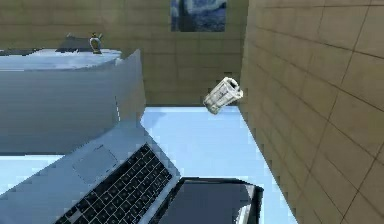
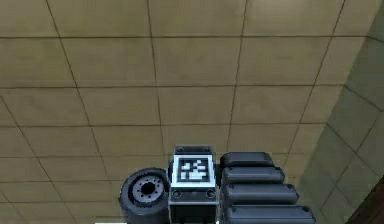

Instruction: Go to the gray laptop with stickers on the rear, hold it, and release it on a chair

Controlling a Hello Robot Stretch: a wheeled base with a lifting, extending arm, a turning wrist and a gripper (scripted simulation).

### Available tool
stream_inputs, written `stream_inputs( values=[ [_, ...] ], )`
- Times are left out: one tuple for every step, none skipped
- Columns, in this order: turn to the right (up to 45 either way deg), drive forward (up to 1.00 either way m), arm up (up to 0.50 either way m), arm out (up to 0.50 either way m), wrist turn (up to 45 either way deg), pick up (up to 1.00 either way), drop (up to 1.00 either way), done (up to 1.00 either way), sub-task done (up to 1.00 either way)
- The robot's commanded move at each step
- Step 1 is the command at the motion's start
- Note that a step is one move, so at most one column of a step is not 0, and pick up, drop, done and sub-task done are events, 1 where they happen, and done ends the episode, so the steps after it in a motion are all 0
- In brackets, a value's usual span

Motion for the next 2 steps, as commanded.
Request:
stream_inputs(
  values=[
    [-3.0,0.00,0.00,0.00,0.0,0.00,0.00,0.00,0.00],
    [0.0,0.35,0.00,0.00,0.0,0.00,0.00,0.00,0.00]
  ],
)
